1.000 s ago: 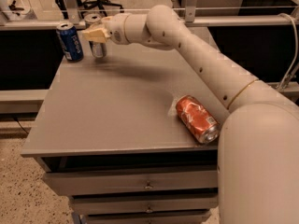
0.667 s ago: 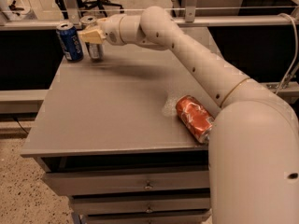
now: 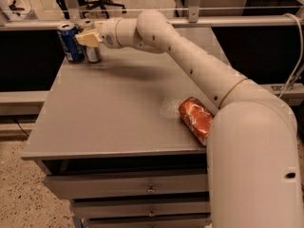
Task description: Move redbull can near pepsi can
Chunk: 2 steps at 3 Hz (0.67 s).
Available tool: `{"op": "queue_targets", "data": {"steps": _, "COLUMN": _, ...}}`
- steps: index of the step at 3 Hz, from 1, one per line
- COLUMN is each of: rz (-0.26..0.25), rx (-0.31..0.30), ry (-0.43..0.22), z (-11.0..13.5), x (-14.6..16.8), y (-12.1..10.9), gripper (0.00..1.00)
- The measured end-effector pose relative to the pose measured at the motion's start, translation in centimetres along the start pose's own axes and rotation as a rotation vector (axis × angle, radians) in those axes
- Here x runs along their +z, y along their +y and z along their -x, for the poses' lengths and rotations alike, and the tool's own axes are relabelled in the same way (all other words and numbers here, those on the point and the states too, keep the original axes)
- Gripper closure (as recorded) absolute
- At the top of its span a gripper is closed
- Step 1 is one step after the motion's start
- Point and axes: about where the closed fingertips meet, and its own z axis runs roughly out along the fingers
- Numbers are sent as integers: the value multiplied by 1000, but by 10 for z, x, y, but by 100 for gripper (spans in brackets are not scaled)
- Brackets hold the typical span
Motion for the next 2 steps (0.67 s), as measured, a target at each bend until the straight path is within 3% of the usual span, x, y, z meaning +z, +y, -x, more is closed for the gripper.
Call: {"op": "queue_targets", "data": {"steps": 2, "rz": -1, "rx": 12, "ry": -5, "z": -6, "x": 1, "y": 0, "gripper": 0}}
